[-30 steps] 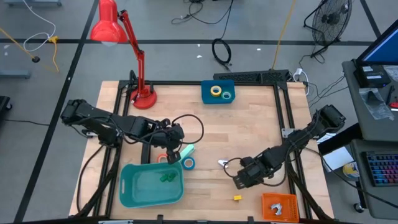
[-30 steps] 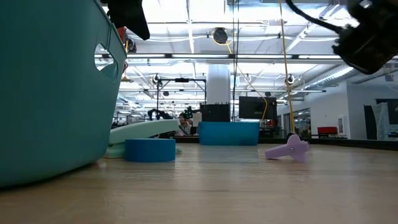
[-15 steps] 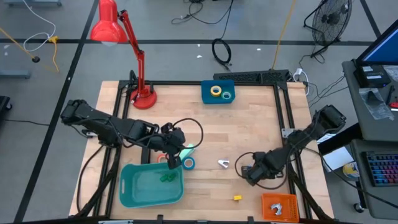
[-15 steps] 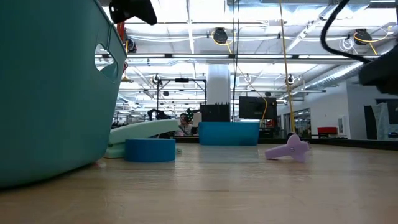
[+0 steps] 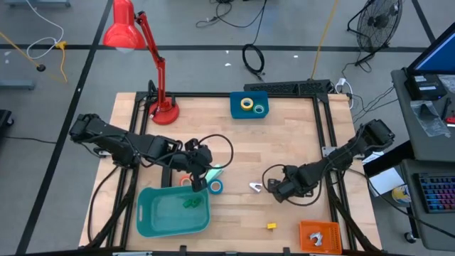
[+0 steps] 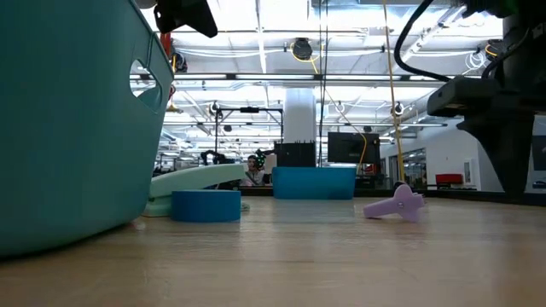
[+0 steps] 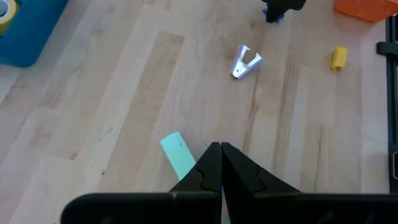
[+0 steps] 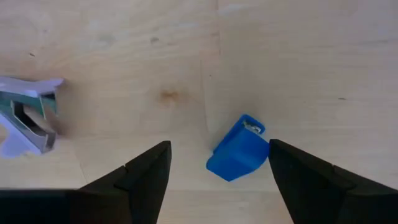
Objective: Pick and place Stapler, Stapler remover, tape
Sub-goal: Put the blue stapler into the green bin
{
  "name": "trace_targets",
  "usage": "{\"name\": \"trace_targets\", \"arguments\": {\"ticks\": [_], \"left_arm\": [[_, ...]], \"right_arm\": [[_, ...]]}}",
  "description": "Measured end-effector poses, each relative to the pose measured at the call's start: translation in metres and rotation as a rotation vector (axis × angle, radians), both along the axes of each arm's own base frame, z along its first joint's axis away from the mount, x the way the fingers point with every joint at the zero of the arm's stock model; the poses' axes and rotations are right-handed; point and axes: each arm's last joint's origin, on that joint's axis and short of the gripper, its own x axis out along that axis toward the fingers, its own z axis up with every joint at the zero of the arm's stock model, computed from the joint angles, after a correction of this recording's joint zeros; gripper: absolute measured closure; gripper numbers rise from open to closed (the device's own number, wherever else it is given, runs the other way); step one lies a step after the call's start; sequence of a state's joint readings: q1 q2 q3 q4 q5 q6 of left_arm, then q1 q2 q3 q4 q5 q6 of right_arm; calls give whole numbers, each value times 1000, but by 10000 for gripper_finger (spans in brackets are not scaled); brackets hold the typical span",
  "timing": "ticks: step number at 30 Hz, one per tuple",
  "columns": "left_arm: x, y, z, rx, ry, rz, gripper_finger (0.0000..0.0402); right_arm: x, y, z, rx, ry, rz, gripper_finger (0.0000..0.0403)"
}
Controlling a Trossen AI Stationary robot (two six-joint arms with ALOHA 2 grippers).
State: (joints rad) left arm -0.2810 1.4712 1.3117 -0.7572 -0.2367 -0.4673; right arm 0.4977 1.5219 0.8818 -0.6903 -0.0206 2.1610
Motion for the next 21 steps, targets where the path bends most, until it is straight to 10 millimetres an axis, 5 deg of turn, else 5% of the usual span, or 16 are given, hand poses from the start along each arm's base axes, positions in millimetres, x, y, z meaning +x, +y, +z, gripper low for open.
{"name": "trace_targets", "arguments": {"ticks": [21], "left_arm": [[-2,1,-2,20,29,-16,394]], "right_arm": [[3,-5,0,-15,-17,2,193]]}}
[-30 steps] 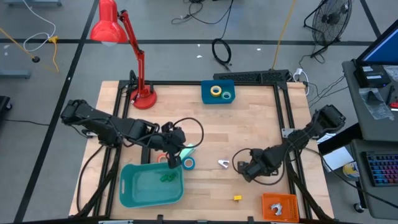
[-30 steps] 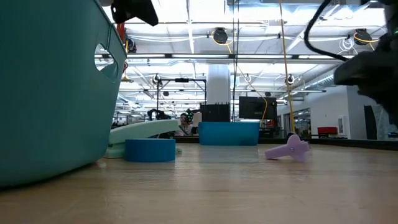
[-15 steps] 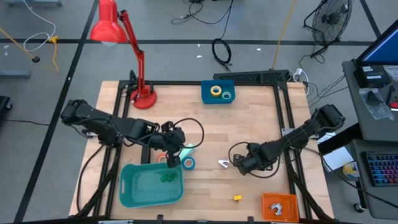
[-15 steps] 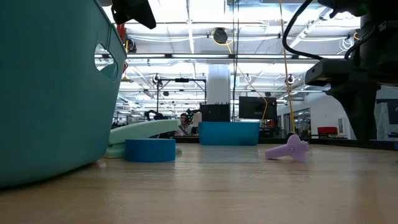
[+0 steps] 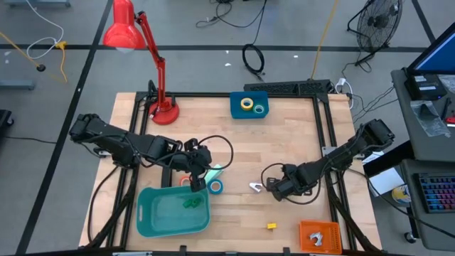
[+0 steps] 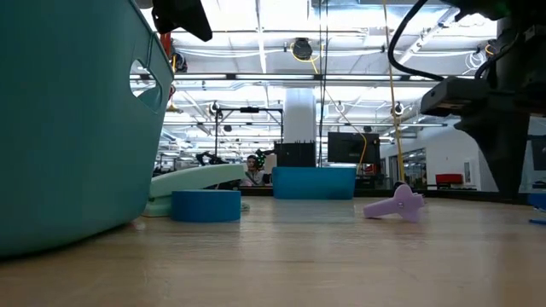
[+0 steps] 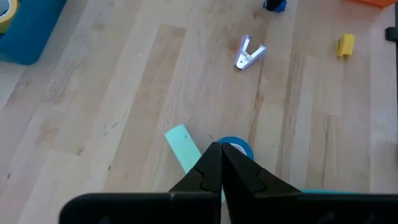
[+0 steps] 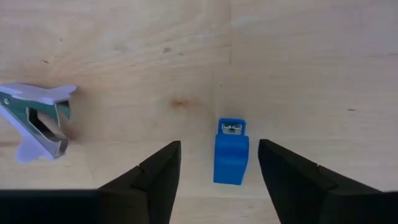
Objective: Pick and place Stapler, Stapler remover, tape
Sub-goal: Put the blue stapler into the green bin
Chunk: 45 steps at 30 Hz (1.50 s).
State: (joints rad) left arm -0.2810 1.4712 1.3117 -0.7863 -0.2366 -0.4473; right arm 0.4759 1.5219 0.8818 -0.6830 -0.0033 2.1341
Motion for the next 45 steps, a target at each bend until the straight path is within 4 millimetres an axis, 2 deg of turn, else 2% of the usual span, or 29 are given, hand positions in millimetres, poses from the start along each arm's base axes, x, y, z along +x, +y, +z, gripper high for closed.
{"name": "trace_targets", "arguments": {"ticks": [5,13,26,33,40,45], "left_arm": [[0,0,0,0,0,0,399],[0,0,0,0,4,2,398],[-1,0,-1,-1,10,5,394],[-1,1,-1,0,10,6,396],[-2,9,-2,16,28,109,399],[-7,19,-7,13,101,203,399]], "right_arm": [[-1,-1,-3,1,-3,2,217],[-6,1,-18,35,-59,5,254],[-8,0,-19,35,-31,63,302],[-3,-4,-19,57,-59,163,335],[30,-19,8,35,-202,241,325],[60,-34,43,-42,-355,321,335]]}}
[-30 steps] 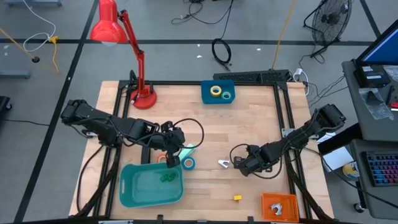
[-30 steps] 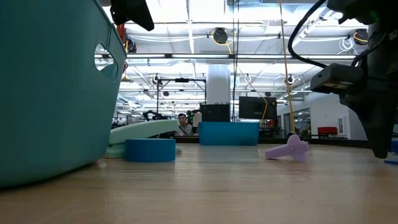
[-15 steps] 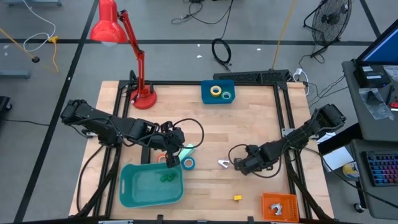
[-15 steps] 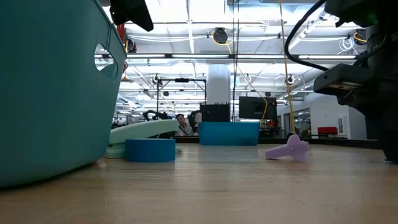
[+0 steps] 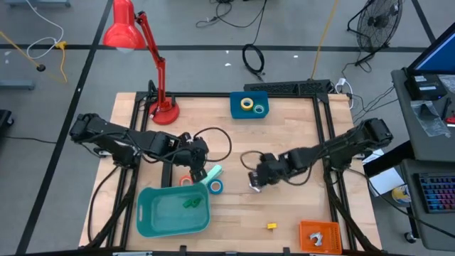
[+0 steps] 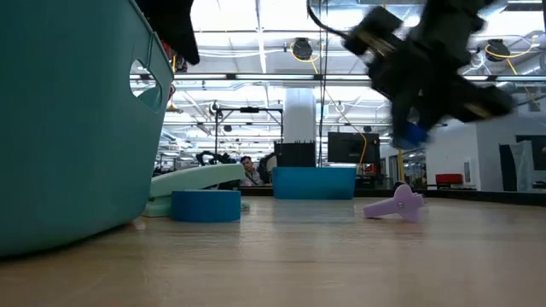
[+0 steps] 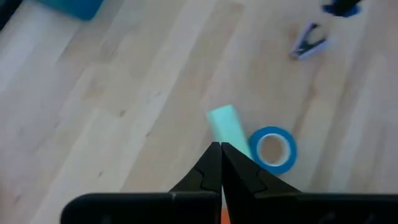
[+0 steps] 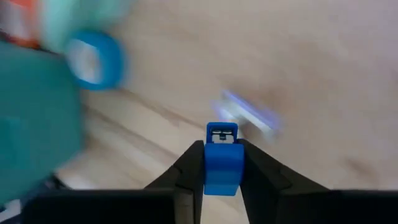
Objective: Pick and place Stapler, Stapler remover, tape
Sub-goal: Put the blue stapler into the green bin
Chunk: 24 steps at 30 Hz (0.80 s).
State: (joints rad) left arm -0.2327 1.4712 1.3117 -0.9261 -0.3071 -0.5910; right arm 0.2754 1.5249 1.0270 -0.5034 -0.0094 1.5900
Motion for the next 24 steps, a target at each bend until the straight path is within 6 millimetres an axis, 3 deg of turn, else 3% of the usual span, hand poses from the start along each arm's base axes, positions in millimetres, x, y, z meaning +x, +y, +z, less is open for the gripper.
{"name": "trace_targets", "arguments": {"ticks": [4,12,17,19,24], "left_arm": [[-7,9,-3,28,53,148,397],[-37,33,16,71,49,356,396],[-53,42,27,58,33,385,399],[-57,43,29,33,48,378,396],[-61,32,29,-101,125,171,399]], "right_arm": [[21,-13,34,-71,-136,41,337],[46,-33,85,-173,-317,90,336],[66,-37,85,-186,-327,125,337],[83,-35,88,-171,-373,150,337],[123,-18,83,-113,-422,274,337]]}}
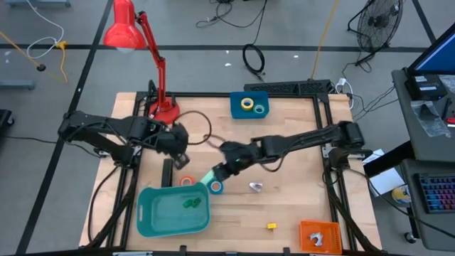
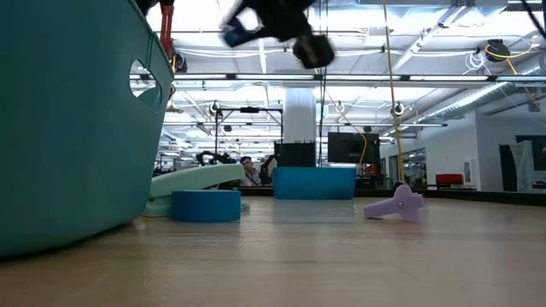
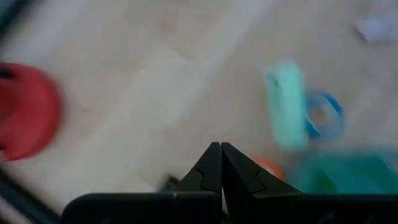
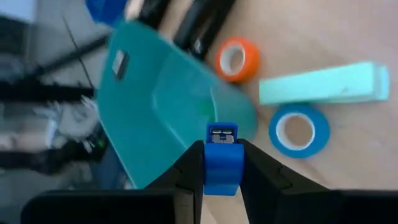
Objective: Pick and place Stapler, Stapler remover, tape
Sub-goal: Put the blue stapler into the green bin
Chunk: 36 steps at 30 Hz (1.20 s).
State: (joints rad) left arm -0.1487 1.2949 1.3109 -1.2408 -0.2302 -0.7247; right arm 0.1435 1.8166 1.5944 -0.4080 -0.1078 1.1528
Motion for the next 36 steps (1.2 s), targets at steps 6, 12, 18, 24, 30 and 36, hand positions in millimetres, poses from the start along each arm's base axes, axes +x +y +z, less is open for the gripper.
{"name": "trace_targets", "arguments": {"ticks": [6,12,18,24,30,36], "left_arm": [[-9,-42,-14,-196,72,-229,400],[-30,-69,-60,-257,250,-195,400],[-68,-84,-92,-297,445,-52,400],[-104,-78,-80,-212,479,148,401],[-126,-83,-71,-309,537,229,401],[-131,-107,-70,-470,514,195,401]], "right_arm": [[16,22,1,-3,18,111,332],[14,24,2,-23,24,102,337],[10,29,6,-34,12,121,333],[11,26,6,-72,4,110,337],[12,25,6,-80,1,116,334],[13,21,6,-98,-4,91,334]]}}
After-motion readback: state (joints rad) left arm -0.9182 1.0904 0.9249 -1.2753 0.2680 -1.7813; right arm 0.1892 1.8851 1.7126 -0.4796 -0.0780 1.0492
